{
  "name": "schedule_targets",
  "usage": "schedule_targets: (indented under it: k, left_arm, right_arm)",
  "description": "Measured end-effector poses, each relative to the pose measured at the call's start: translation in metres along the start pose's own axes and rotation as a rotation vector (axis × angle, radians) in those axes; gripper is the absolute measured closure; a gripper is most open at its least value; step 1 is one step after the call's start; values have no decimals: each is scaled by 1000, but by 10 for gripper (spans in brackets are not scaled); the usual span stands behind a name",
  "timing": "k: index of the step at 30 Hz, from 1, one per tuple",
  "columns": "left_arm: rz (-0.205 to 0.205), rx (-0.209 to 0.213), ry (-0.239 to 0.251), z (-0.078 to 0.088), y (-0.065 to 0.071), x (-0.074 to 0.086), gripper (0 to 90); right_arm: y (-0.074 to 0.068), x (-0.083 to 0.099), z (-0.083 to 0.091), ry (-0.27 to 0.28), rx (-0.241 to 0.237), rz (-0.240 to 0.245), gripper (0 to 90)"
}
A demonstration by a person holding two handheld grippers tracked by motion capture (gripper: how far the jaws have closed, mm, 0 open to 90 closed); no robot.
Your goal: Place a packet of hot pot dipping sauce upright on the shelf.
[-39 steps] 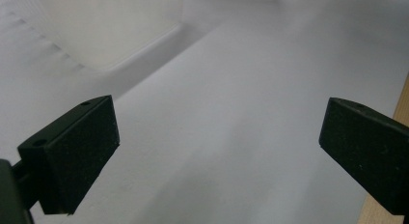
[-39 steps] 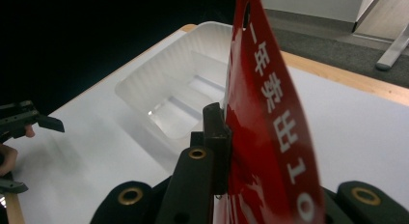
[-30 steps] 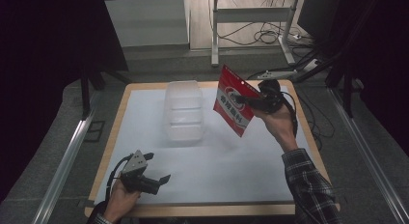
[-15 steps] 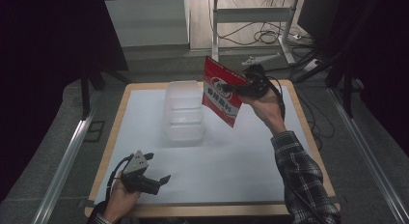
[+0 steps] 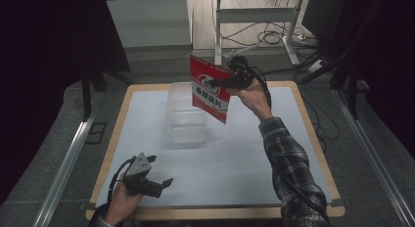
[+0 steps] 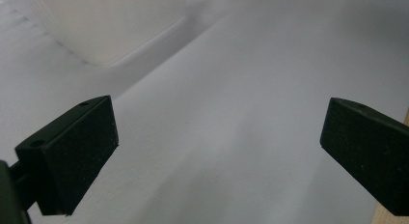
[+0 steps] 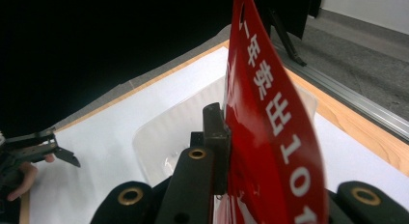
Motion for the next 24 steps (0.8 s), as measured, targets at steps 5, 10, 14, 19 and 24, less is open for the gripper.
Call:
schedule_targets:
  k: [5,10,14,19,24]
  left_arm:
    - [4,-3,4,1,-1,0,0]
    - [4,-4,5,1,-1,0,0]
    - [5,-5,5,1,-1,0,0]
    - [7,-6,3,2,-2,0,0]
    - [8,-7,-1,2,-2,0,0]
  right_arm:
    - [3,-4,-18,-13,-28,13,875]
    - [6,-8,-38,-24,-53,36,875]
    - [6,-10,-52,-26,-71,48,875]
    - [7,-11,-67,-28,-77,53,875]
    - [6,-11,-81,-24,-88,61,875]
Point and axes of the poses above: each handheld gripper's, and its own axes: z roughly backward along the jaws, x roughly out of its underside, y roughly to its right, the point moved 3 cm from there along -z, roughly forward along the jaws, and after that the axes turned 15 degrees about y, right-handed, at the moved point
